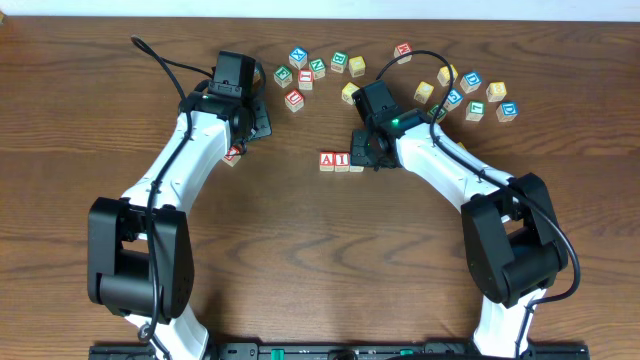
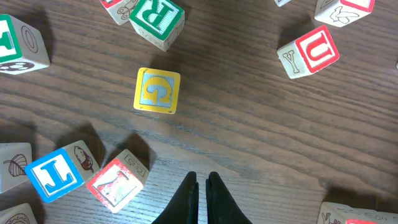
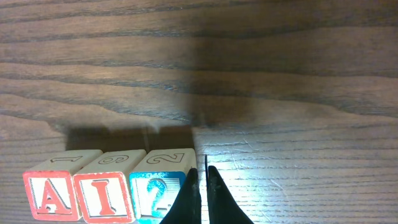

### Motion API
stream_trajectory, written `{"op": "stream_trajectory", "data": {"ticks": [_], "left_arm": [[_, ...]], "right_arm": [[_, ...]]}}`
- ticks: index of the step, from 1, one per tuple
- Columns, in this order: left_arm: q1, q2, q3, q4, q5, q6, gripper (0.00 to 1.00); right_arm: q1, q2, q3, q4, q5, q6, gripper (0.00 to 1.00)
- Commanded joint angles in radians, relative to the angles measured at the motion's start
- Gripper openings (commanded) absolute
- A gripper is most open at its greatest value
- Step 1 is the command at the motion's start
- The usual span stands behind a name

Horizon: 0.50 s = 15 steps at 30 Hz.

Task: Spell out AI2

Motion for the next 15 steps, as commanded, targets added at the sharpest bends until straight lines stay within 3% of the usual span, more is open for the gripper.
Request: {"op": "stream_trajectory", "data": {"ticks": [1,15], "left_arm": [[0.0,-0.006,0.009,-0.001,-0.013,0.006,0.07],[0.0,-0.006,0.009,-0.001,-0.013,0.006,0.07]], "right_arm": [[0.007,-0.012,-0.008,0.003,0.015,0.012,0.01],[0.005,-0.006,-0.008,0.002,0.035,0.035,0.01]]}}
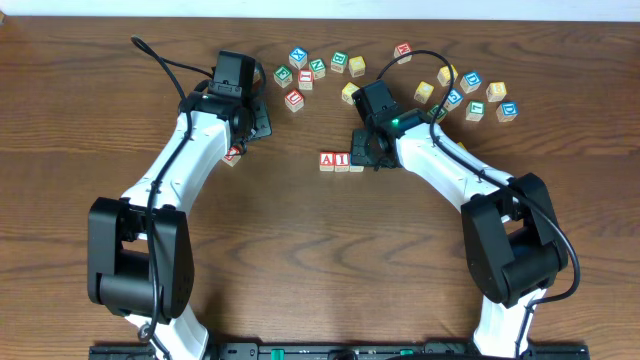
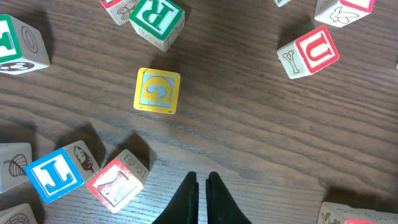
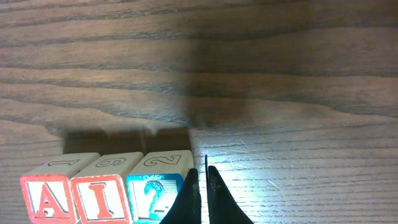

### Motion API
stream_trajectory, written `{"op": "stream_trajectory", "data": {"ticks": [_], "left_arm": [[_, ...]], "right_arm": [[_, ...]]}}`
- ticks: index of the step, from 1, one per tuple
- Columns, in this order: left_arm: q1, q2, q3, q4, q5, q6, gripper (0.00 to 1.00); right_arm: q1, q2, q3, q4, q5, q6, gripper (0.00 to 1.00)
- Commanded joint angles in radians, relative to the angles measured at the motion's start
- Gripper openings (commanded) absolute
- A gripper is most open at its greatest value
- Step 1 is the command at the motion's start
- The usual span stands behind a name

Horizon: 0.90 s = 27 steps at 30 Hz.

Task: Spell out AI2

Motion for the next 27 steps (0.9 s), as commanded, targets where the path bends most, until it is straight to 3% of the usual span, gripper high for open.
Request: {"op": "stream_trajectory", "data": {"ticks": [1,27], "left_arm": [[0.0,-0.006,0.009,-0.001,-0.013,0.006,0.07],[0.0,-0.006,0.009,-0.001,-0.013,0.006,0.07]], "right_arm": [[0.005,-0.006,-0.008,-0.001,0.023,0.023,0.01],[0.007,-0.005,-0.042,0.042,0.013,0.021,0.01]]}}
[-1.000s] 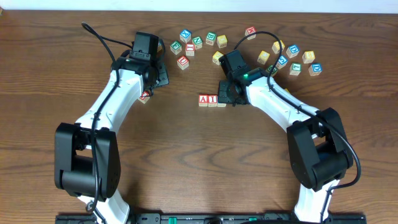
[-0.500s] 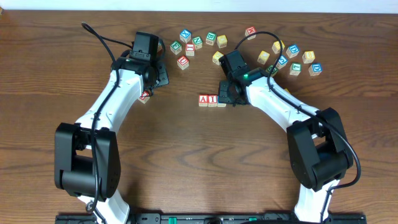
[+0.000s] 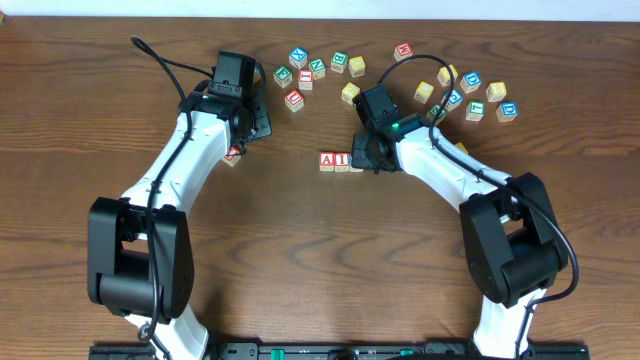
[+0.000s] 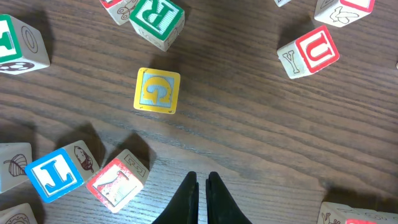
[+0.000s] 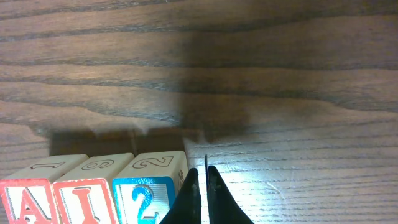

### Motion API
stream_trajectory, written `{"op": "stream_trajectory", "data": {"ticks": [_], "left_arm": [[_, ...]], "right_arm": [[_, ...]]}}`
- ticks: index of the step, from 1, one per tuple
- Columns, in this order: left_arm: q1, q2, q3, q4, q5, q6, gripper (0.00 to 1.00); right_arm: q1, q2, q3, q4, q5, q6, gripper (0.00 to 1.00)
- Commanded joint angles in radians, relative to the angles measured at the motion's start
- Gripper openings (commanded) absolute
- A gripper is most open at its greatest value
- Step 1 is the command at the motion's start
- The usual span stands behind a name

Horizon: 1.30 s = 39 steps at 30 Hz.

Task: Spell out AI2

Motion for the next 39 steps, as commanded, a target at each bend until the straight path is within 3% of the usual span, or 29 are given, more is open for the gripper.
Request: {"op": "stream_trajectory", "data": {"ticks": [1,39], "left_arm": [[0.0,-0.006,0.009,0.0,-0.013,0.006,0.08],[0.0,-0.006,0.009,-0.001,-0.013,0.006,0.07]], "right_arm": [[0.007,-0.005,-0.005,0.008,0.004,0.008,0.01],[0.007,-0.005,-0.005,0.043,-0.019,-0.038,0.01]]}}
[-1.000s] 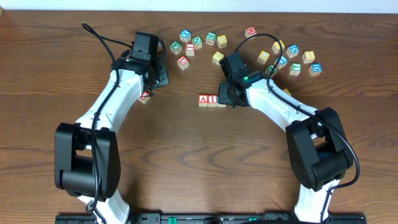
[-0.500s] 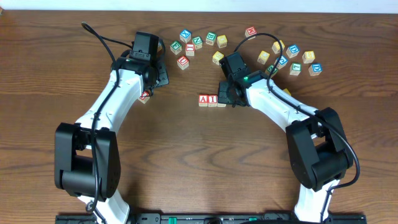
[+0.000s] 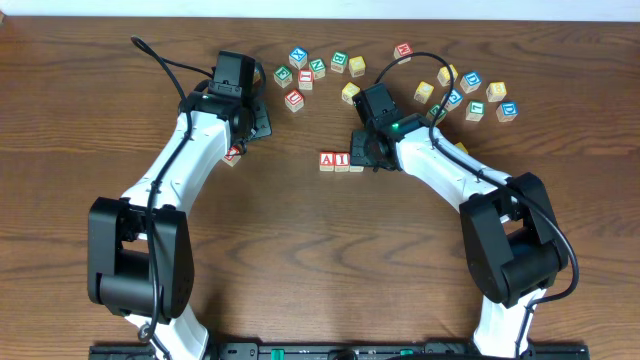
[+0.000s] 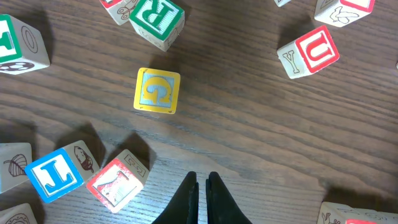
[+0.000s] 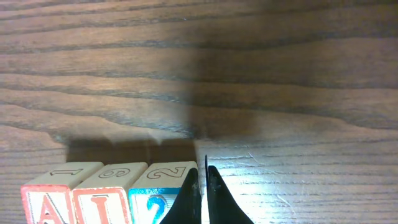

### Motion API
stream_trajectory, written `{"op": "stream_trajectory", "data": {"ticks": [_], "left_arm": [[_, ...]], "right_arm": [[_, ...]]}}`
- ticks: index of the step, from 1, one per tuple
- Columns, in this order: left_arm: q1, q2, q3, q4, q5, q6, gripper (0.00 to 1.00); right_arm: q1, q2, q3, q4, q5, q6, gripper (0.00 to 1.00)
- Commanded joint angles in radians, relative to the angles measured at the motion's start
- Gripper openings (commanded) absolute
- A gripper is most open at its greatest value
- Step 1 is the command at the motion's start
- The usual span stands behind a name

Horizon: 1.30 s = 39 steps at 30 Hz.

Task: Spell out AI2

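Three blocks stand in a row on the table: a red A block point(image 5: 46, 196), a red I block point(image 5: 102, 198) and a blue 2 block point(image 5: 158, 196). From overhead the A block point(image 3: 327, 161) and I block point(image 3: 342, 160) show, while the 2 block is hidden under the right arm. My right gripper point(image 5: 201, 175) is shut, empty, its tips against the right edge of the 2 block. My left gripper point(image 4: 201, 180) is shut and empty, hovering over bare wood among loose blocks.
Loose blocks surround the left gripper: a yellow G block point(image 4: 157, 91), a green R block point(image 4: 157, 18), a red U block point(image 4: 310, 52), a blue J block point(image 4: 55, 175). More blocks point(image 3: 475, 95) lie scattered at the back of the table point(image 3: 320, 250).
The right wrist view has shifted slightly: the A, I, 2 row sits a little further right and lower in it. The right gripper stays shut beside the 2. The left arm is unchanged.
Throughout, the A, I and 2 blocks stood in a row with my right gripper shut at the right side of the 2 block. The gripper made small shifts beside it. My left gripper stayed shut and still over the loose blocks.
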Motion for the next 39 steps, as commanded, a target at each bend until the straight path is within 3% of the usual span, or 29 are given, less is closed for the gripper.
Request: {"op": "stream_trajectory", "data": {"ticks": [1,15,21,36,39], "left_arm": [[0.0,-0.006,0.009,-0.001,-0.013,0.006,0.08],[0.0,-0.006,0.009,0.0,-0.013,0.01,0.07],[0.005,-0.04,0.038,-0.016,-0.014,0.089,0.08],[0.02,-0.445,0.05,-0.073,-0.014,0.101,0.08],[0.019,-0.52,0.05,-0.088,-0.014,0.104,0.09]], "right_arm": [[0.007,-0.005,-0.006,0.003,-0.008,-0.019,0.01],[0.001,-0.007,-0.002,0.011,0.011,-0.019,0.01],[-0.04,-0.071,0.014,-0.005,0.008,-0.035,0.01],[-0.093,-0.461,0.014,-0.134,0.023,-0.114,0.03],[-0.098,-0.55,0.014,-0.175,0.027,-0.135,0.1]]}}
